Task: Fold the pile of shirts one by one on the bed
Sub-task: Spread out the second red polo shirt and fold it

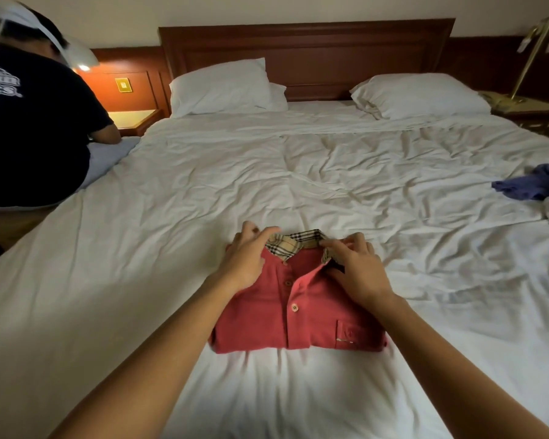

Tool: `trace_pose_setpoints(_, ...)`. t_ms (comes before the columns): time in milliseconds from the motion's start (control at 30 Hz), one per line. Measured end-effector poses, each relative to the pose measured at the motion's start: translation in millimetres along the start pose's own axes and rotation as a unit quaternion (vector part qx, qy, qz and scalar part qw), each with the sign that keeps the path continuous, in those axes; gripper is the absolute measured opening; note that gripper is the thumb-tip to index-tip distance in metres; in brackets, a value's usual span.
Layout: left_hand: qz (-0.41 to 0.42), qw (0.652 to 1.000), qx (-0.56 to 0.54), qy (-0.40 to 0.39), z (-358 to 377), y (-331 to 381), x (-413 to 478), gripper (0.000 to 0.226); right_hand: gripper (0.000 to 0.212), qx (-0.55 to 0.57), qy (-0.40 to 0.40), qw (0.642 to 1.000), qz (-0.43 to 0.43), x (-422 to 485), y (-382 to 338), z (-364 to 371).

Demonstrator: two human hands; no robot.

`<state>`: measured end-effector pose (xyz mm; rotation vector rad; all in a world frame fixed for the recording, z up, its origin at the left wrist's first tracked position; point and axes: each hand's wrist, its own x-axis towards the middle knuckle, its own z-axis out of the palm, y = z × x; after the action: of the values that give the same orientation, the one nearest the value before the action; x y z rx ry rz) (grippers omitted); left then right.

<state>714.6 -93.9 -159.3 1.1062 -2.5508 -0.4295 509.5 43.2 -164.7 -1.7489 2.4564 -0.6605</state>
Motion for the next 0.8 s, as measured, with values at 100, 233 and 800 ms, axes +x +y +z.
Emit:
trace_pose_setpoints(100, 0.051, 0.994, 0.023, -0.096, 2.9, -1.6, 36.3, 0.076, 0.017, 0.049, 0.038, 0.997, -0.045, 17.2, -6.1, 6.9)
trace_pose_setpoints(233, 0.065, 0.993, 0.013, -0.102, 9.1, -17.0, 63.5, 0.03, 0.018, 0.066, 0.026, 0.987, -0.143, 24.8, -12.5, 15.9)
trace_pose_setpoints(800, -0.339, 0.763, -0.549, -0.035, 5.3, -20.5, 46.9, 0.039, 0.037, 0.217, -0.03, 0.961, 0.17, 84.2, -10.4, 46.2)
